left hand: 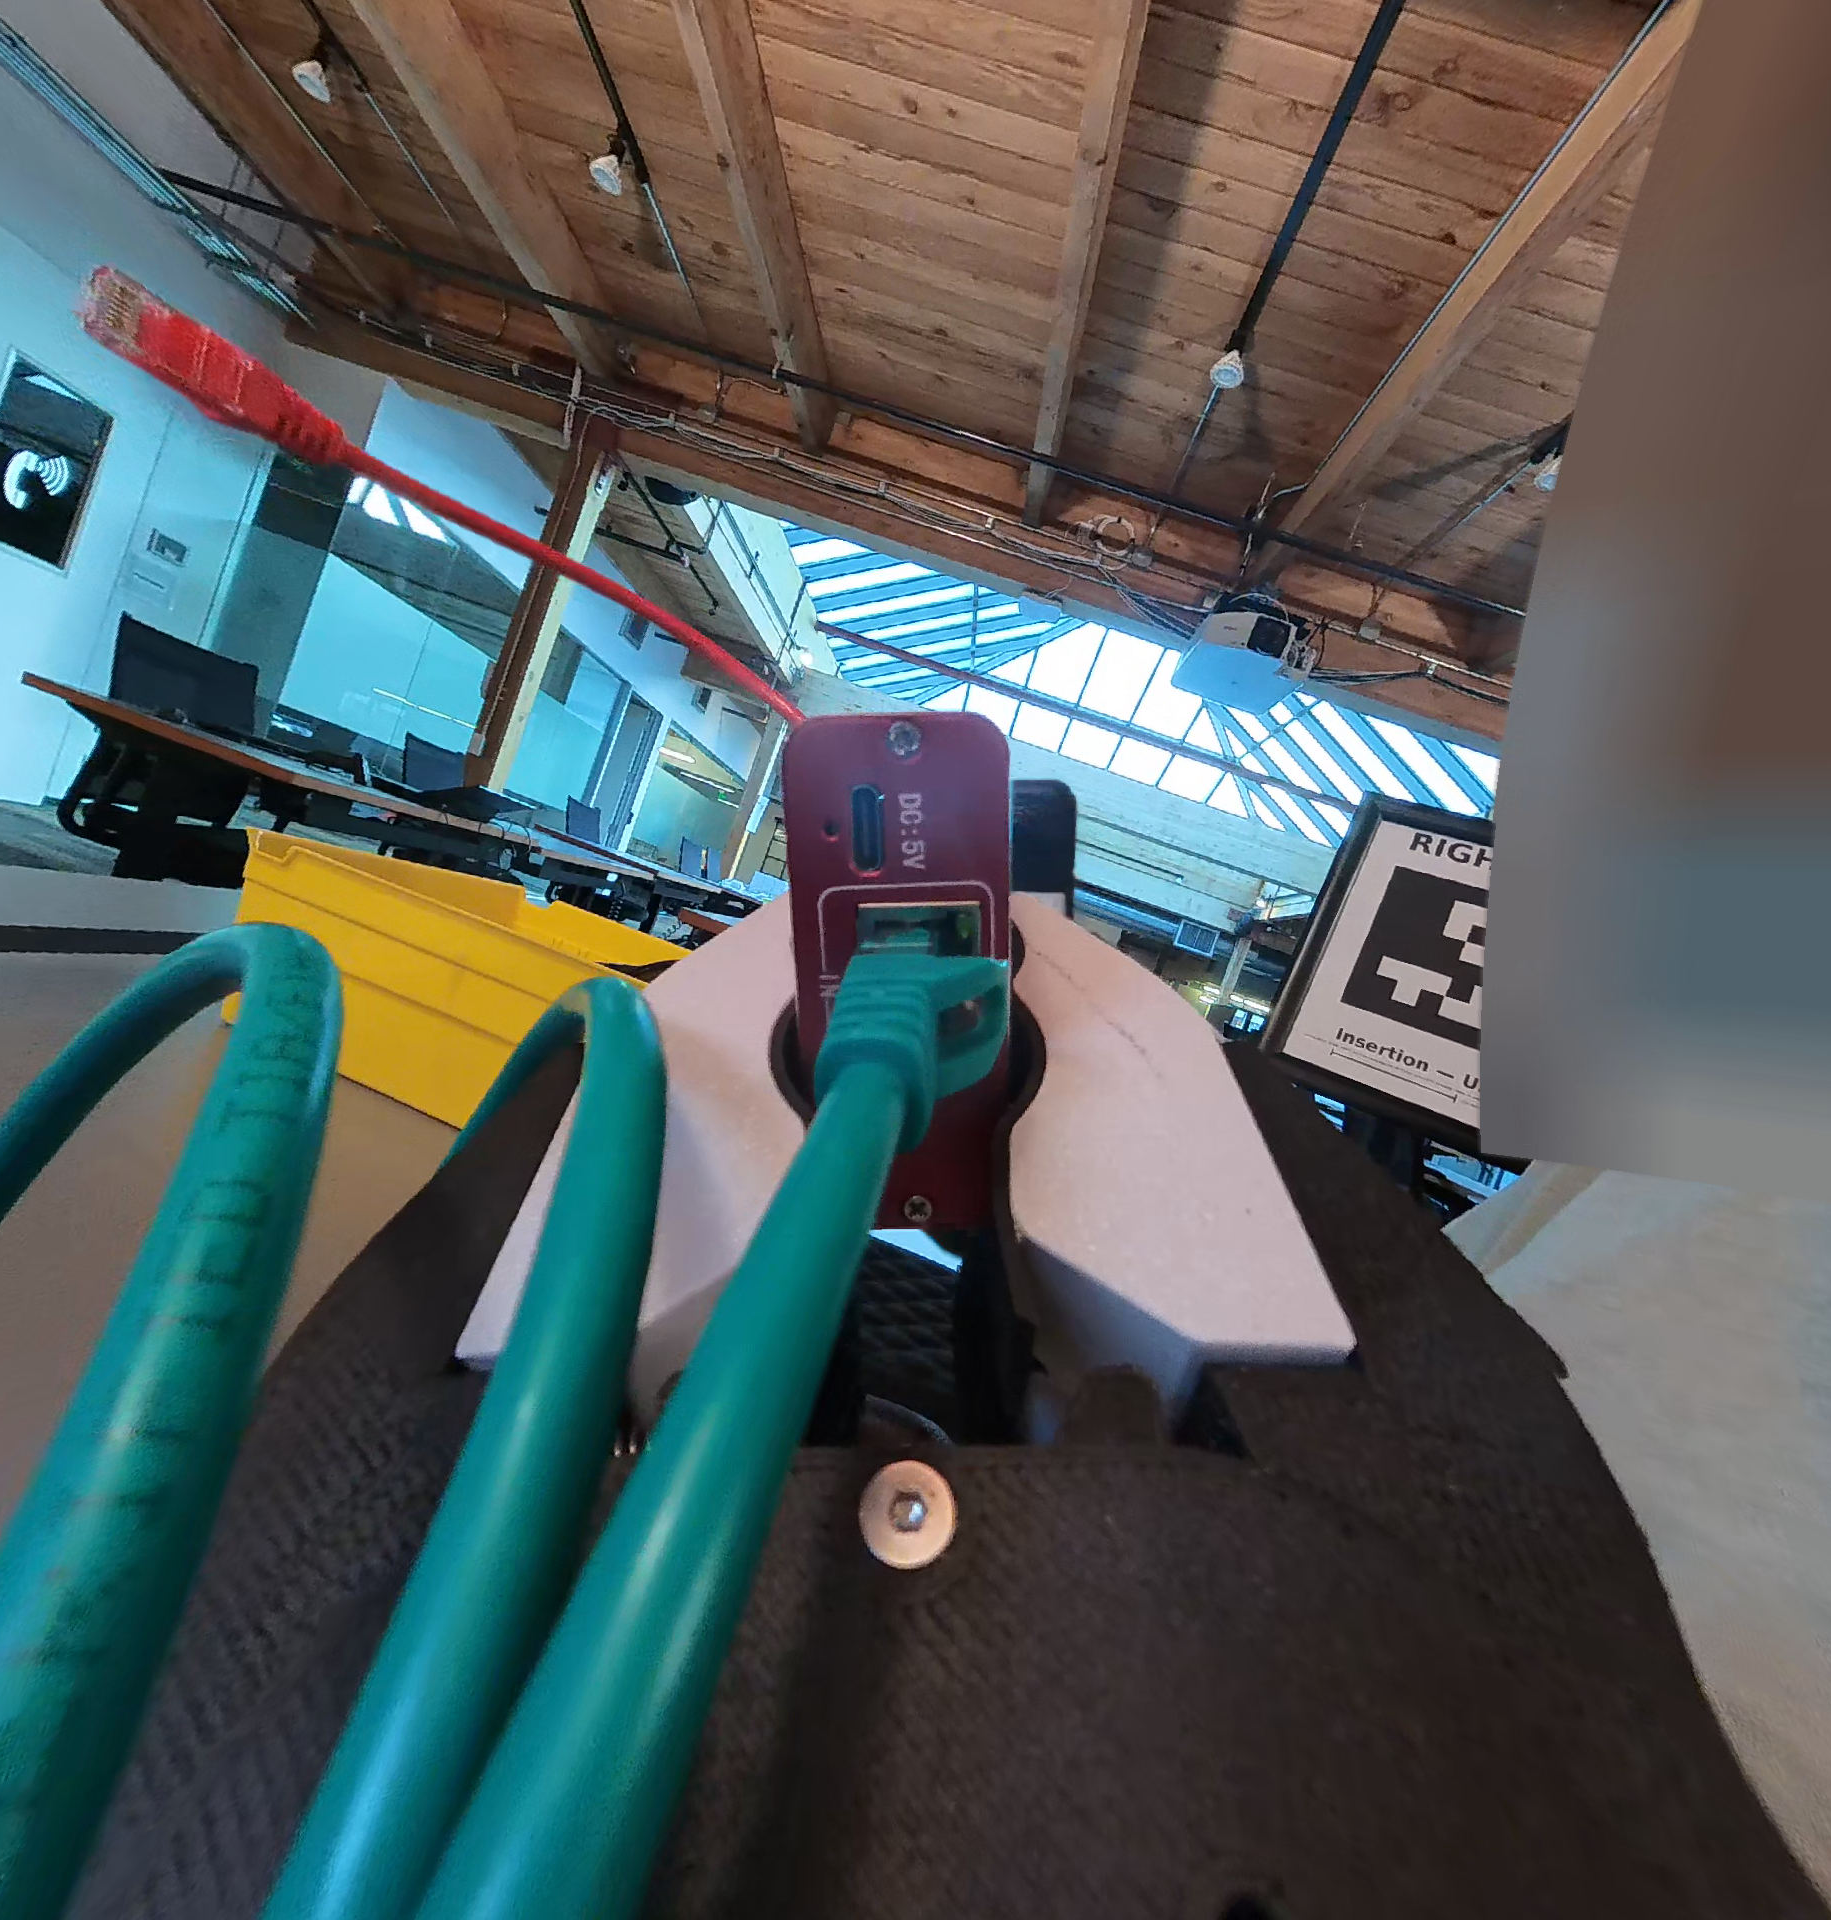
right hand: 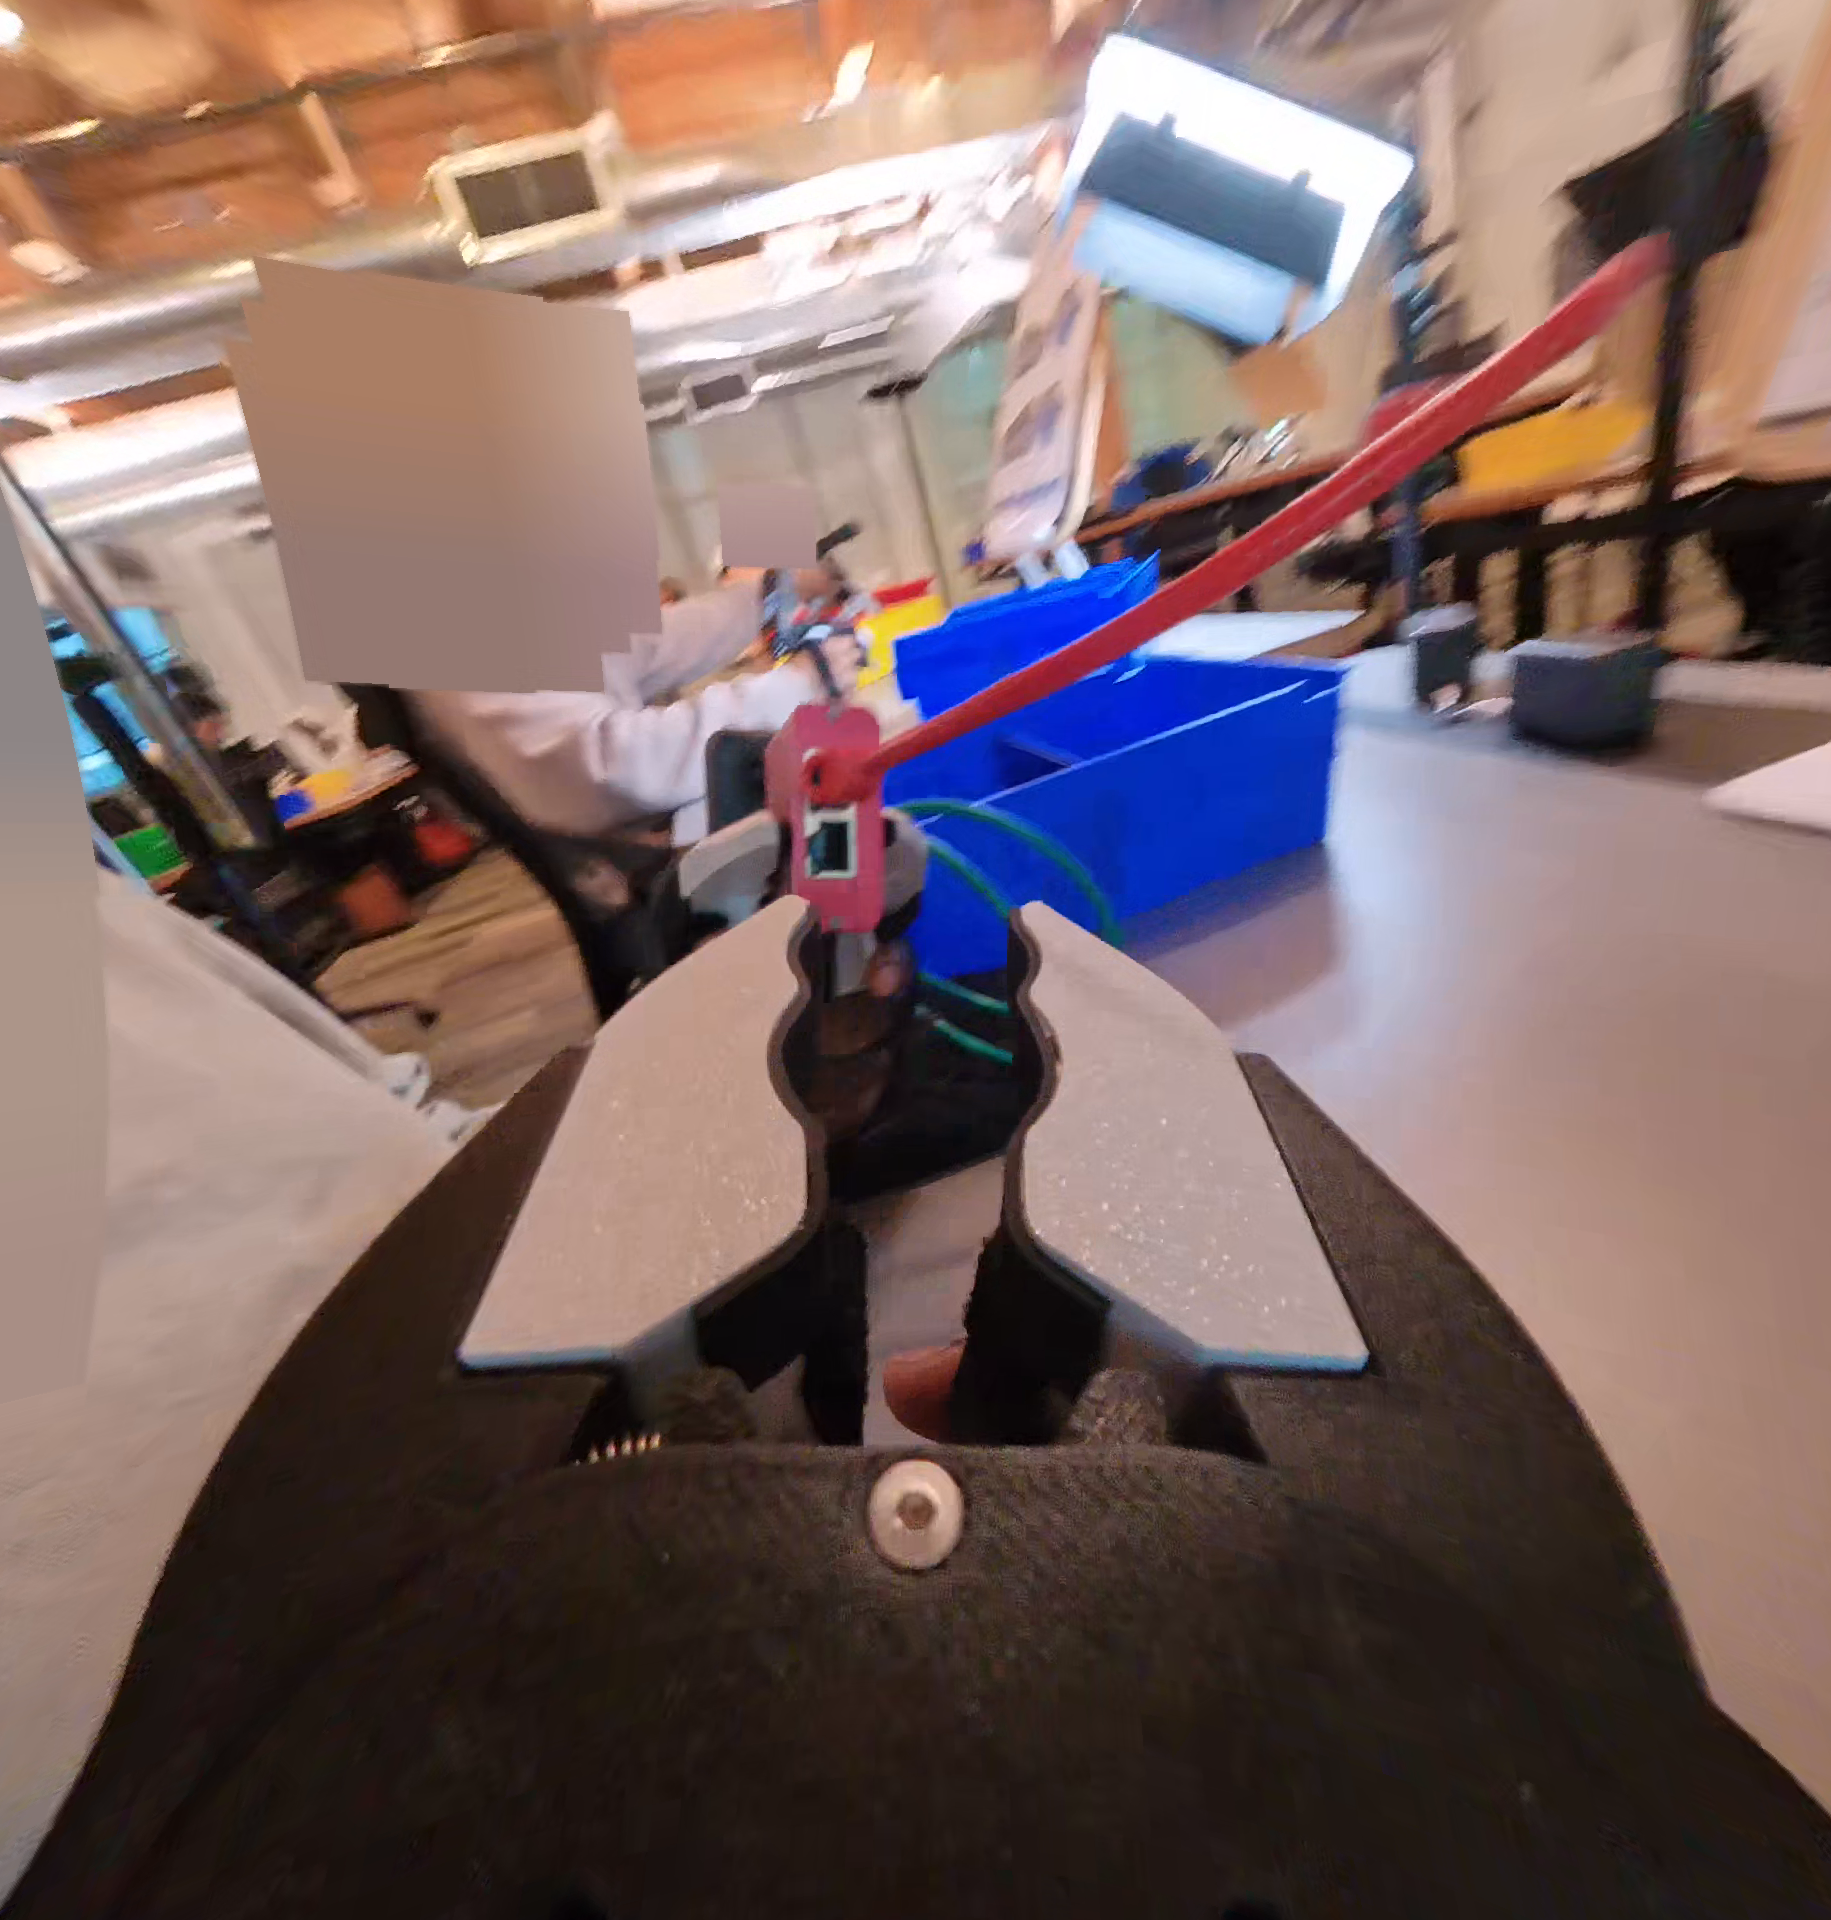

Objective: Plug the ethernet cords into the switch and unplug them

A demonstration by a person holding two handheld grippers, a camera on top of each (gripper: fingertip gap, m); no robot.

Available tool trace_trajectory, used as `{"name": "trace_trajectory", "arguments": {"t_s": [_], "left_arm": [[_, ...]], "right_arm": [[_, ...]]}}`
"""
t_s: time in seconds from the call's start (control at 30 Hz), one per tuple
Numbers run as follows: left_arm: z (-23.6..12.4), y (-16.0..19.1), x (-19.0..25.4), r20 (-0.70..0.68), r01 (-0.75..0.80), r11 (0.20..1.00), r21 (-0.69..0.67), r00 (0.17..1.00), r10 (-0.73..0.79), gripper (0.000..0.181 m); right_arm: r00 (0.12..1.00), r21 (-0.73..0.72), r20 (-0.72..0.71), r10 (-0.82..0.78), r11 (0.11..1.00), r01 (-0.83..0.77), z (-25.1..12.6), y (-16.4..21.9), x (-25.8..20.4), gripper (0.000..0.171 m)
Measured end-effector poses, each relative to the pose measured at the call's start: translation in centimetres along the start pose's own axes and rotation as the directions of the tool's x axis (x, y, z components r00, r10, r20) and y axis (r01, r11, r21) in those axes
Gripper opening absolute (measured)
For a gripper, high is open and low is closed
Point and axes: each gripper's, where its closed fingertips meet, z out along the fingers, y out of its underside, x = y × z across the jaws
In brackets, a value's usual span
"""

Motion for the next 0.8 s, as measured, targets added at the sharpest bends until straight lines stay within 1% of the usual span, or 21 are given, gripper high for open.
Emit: {"name": "trace_trajectory", "arguments": {"t_s": [0.07,0.13,0.2,0.3,0.37,0.47,0.63,0.8], "left_arm": [[0.0,0.1,0.2,-0.005,-0.005,1.000,-0.005,1.000,0.005,0.030],[0.0,0.4,0.3,-0.010,-0.015,1.000,-0.018,1.000,0.015,0.030],[0.1,0.7,0.5,-0.015,-0.031,0.999,-0.037,0.999,0.030,0.030],[0.3,1.4,0.8,-0.020,-0.067,0.995,-0.076,0.998,0.065,0.033],[0.5,2.0,0.9,-0.021,-0.100,0.989,-0.110,0.995,0.098,0.034],[0.8,2.6,1.3,-0.036,-0.141,0.979,-0.144,0.990,0.137,0.029],[0.9,2.9,1.8,-0.074,-0.133,0.979,-0.152,0.990,0.123,0.030],[0.9,3.0,2.0,-0.086,-0.136,0.978,-0.161,0.989,0.123,0.030]], "right_arm": [[0.999,-0.009,0.043,0.019,1.000,-0.019,2.2,1.0,-0.7,0.037],[0.994,0.064,0.096,0.057,0.996,-0.064,3.4,0.8,-1.4,0.038],[0.985,0.136,0.142,0.093,0.984,-0.113,3.7,0.1,-1.8,0.034],[0.985,0.188,0.156,0.070,0.977,-0.099,3.4,-0.5,-1.9,0.026],[0.986,0.174,0.163,0.030,0.983,-0.059,3.4,-0.4,-2.2,0.024],[0.989,0.145,0.138,-0.050,0.989,0.030,3.1,0.0,-2.4,0.019],[0.976,0.101,0.143,-0.167,0.983,0.153,2.8,0.4,-2.9,0.020],[0.969,0.072,0.148,-0.197,0.980,0.188,2.5,0.6,-3.0,0.019]]}}
